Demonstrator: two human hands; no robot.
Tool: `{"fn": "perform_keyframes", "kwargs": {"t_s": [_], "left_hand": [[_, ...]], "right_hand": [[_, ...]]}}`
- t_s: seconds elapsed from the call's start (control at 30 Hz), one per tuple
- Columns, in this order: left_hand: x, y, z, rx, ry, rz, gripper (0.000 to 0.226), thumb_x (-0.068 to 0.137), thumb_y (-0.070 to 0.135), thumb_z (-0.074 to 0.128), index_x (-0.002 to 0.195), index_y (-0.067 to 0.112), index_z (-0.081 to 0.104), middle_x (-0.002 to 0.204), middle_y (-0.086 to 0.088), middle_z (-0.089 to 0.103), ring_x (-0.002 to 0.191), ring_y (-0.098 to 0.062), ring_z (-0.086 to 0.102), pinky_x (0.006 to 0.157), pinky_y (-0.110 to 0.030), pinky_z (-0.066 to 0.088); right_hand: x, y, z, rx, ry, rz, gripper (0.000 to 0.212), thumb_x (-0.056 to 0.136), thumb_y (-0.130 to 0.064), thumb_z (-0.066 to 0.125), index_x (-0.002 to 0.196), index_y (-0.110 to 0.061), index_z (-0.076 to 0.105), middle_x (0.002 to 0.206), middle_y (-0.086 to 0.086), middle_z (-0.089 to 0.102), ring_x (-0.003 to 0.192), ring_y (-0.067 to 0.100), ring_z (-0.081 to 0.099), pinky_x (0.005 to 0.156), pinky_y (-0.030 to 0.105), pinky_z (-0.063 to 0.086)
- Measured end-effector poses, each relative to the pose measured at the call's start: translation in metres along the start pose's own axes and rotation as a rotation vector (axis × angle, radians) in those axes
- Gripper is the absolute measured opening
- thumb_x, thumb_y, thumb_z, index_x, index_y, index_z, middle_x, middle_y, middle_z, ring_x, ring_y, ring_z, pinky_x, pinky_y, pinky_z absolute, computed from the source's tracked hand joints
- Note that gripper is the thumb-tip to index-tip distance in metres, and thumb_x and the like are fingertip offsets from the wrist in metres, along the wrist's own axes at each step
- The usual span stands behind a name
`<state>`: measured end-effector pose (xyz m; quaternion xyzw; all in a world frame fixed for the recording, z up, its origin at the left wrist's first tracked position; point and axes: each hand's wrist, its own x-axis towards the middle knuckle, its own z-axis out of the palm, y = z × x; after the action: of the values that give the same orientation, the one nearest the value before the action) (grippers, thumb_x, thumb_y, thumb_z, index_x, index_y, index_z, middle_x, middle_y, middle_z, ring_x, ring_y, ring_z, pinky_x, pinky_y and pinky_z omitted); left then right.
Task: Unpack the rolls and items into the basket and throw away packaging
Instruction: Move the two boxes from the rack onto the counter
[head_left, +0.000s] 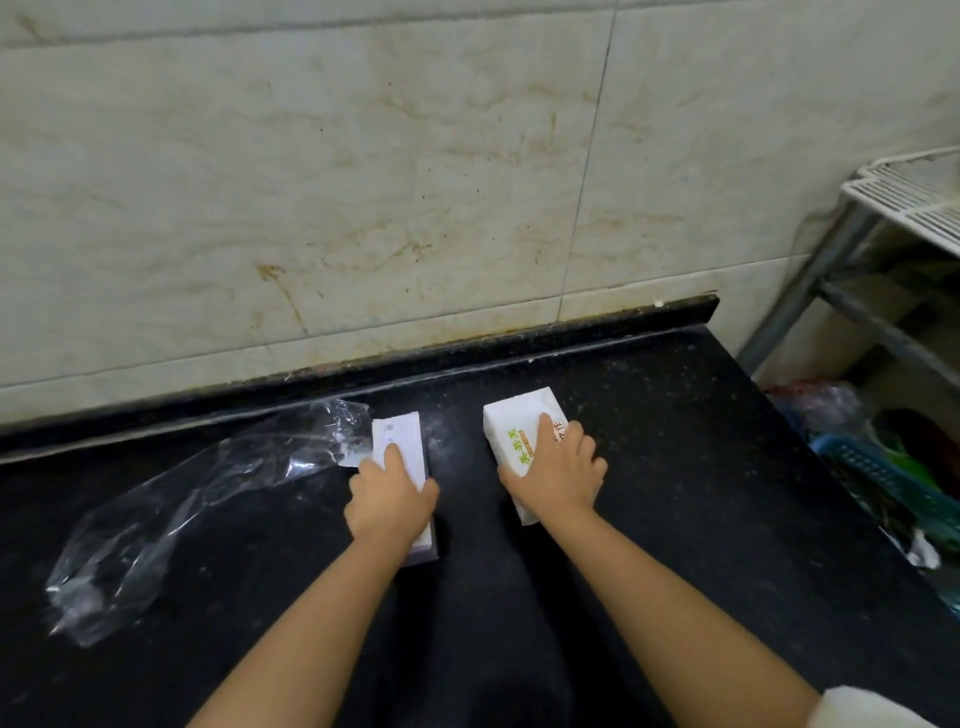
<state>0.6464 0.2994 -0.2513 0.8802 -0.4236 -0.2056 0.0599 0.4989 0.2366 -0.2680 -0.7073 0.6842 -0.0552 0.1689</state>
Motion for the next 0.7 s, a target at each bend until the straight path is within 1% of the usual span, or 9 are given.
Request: {"fn": "perform_keyframes", "kwargs": {"t_s": [0.07,0.13,0.2,0.27,0.33,0.47,0.57,0.7], "left_hand": [[-0.006,0.004,-0.005,0.095,0.037,0.011,0.058,0.088,0.047,0.050,0.131,0.012,0.035,0.132,-0.017,0.041,0.121,-0.034,0.041,0.095,-0.044,0.042],[-0.013,0.014,-0.011,0.165,0.081,0.050,0.055,0.089,0.045,0.049,0.130,0.010,0.039,0.135,-0.017,0.038,0.125,-0.033,0.038,0.097,-0.044,0.039],[-0.019,0.034,-0.018,0.187,0.120,0.119,0.050,0.090,0.039,0.049,0.128,0.007,0.041,0.137,-0.017,0.037,0.126,-0.033,0.036,0.098,-0.043,0.039],[-0.026,0.067,-0.026,0.174,0.141,0.192,0.047,0.090,0.034,0.050,0.127,0.006,0.043,0.135,-0.018,0.039,0.125,-0.034,0.036,0.097,-0.042,0.039],[-0.037,0.115,-0.032,0.168,0.145,0.280,0.044,0.090,0.032,0.049,0.126,0.006,0.044,0.132,-0.018,0.042,0.123,-0.035,0.037,0.096,-0.041,0.039],[-0.079,0.234,-0.032,0.150,0.153,0.485,0.041,0.091,0.031,0.047,0.124,0.007,0.046,0.130,-0.018,0.048,0.121,-0.035,0.042,0.095,-0.043,0.040],[-0.124,0.325,-0.022,0.129,0.178,0.613,0.043,0.090,0.033,0.047,0.125,0.007,0.047,0.130,-0.019,0.051,0.122,-0.035,0.044,0.096,-0.043,0.041],[-0.187,0.436,-0.007,0.010,0.221,0.732,0.041,0.089,0.031,0.047,0.120,0.005,0.049,0.128,-0.020,0.051,0.120,-0.036,0.045,0.096,-0.043,0.042]], "right_hand": [[-0.002,0.004,-0.007,0.037,-0.029,-0.005,0.081,0.077,-0.058,0.052,0.141,-0.021,0.019,0.148,0.014,0.022,0.133,0.033,0.023,0.106,0.048,0.025],[-0.004,0.017,-0.024,0.036,-0.038,-0.001,0.075,0.083,-0.056,0.046,0.144,-0.023,0.016,0.154,0.013,0.014,0.141,0.032,0.010,0.112,0.052,0.015],[-0.002,0.040,-0.052,0.019,0.002,0.019,0.069,0.087,-0.051,0.044,0.144,-0.022,0.017,0.155,0.012,0.013,0.143,0.031,0.006,0.114,0.052,0.012],[0.001,0.070,-0.091,0.033,0.071,0.054,0.064,0.089,-0.044,0.044,0.143,-0.019,0.020,0.155,0.012,0.015,0.143,0.031,0.006,0.114,0.052,0.013],[0.002,0.106,-0.137,0.039,0.161,0.088,0.061,0.089,-0.040,0.045,0.142,-0.016,0.024,0.153,0.014,0.019,0.143,0.032,0.009,0.114,0.051,0.016],[-0.004,0.190,-0.232,0.012,0.336,0.119,0.058,0.088,-0.032,0.049,0.138,-0.010,0.031,0.148,0.017,0.029,0.137,0.033,0.022,0.109,0.047,0.027],[-0.012,0.259,-0.299,0.002,0.474,0.091,0.052,0.086,-0.028,0.052,0.132,-0.005,0.040,0.139,0.020,0.040,0.129,0.035,0.035,0.105,0.044,0.033],[-0.014,0.351,-0.372,-0.001,0.577,0.058,0.048,0.086,-0.025,0.050,0.129,-0.003,0.045,0.132,0.020,0.047,0.123,0.035,0.041,0.099,0.044,0.039]]}}
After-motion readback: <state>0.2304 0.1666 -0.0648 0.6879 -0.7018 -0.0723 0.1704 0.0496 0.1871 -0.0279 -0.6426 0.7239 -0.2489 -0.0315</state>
